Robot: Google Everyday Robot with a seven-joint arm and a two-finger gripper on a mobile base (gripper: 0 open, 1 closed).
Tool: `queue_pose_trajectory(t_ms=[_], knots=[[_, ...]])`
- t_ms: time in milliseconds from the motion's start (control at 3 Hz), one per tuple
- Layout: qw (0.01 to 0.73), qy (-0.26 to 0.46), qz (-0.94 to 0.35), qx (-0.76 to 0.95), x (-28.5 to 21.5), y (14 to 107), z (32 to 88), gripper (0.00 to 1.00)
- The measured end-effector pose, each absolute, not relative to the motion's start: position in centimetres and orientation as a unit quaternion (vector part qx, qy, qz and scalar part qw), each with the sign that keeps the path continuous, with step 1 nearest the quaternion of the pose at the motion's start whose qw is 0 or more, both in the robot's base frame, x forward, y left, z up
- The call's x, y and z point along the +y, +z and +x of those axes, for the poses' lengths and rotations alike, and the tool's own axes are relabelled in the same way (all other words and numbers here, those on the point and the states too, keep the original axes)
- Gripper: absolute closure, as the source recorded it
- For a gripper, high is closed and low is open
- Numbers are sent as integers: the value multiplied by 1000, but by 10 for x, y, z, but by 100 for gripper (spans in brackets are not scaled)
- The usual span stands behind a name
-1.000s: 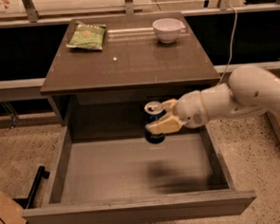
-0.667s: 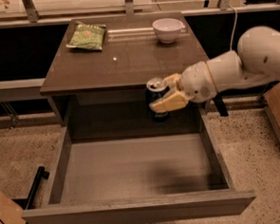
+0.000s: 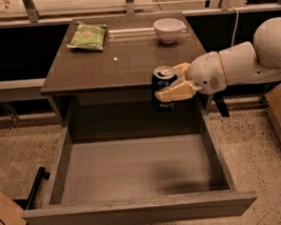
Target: Pick pepsi can from top drawer and place on counter
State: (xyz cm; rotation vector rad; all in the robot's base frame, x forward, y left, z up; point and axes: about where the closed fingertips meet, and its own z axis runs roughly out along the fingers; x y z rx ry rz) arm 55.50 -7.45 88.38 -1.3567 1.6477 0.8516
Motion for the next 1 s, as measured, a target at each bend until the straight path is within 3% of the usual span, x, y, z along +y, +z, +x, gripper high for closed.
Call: queue_pose_trajectory(t_ms=[1000], knots=[[523,289,-454,661,-31,912,666,100]])
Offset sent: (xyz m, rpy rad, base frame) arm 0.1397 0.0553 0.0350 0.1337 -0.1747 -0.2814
